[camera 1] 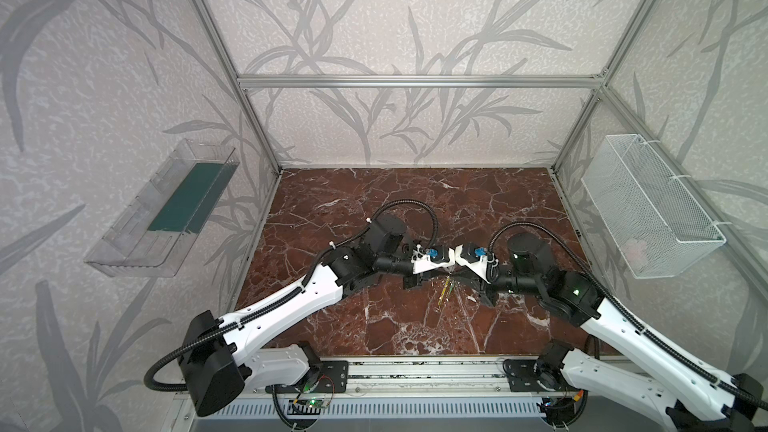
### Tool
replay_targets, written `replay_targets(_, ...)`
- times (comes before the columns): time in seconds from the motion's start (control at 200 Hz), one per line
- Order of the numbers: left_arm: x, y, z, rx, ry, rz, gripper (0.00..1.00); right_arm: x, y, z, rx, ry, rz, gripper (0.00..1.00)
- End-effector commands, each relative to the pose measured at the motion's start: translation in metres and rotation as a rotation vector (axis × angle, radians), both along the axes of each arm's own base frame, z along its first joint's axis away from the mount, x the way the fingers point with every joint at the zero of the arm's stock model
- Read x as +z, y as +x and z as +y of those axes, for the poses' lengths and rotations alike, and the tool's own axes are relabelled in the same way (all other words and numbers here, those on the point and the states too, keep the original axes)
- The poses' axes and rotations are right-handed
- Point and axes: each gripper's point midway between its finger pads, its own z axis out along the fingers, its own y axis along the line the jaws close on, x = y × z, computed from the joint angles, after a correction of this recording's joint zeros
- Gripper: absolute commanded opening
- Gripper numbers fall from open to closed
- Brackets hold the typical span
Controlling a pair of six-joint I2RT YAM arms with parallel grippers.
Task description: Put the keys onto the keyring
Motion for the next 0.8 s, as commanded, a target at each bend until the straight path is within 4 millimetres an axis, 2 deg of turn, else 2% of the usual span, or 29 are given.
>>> replay_targets(0.0,0.007,-0.004,-0.005,-0.039,-0.002,-0.018,0.16,0.023,-0.002,0.005,0.027,0.054,-0.03,0.0)
replay_targets(0.125,0.005,-0.006,-0.008,-0.053,0.003,-0.009,0.13,0.025,-0.002,0.006,0.031,0.061,-0.045,0.0)
replay_targets(0.34,0.0,-0.014,-0.01,-0.098,0.009,0.027,0.03,0.036,-0.001,0.004,0.033,0.096,-0.111,0.0)
replay_targets(0.525,-0.007,-0.013,-0.008,-0.095,0.039,0.017,0.09,0.036,-0.003,0.002,0.041,0.09,-0.134,0.0)
replay_targets(0.8,-0.011,-0.013,-0.008,-0.101,0.05,0.02,0.08,0.034,-0.006,0.003,0.057,0.083,-0.12,0.0)
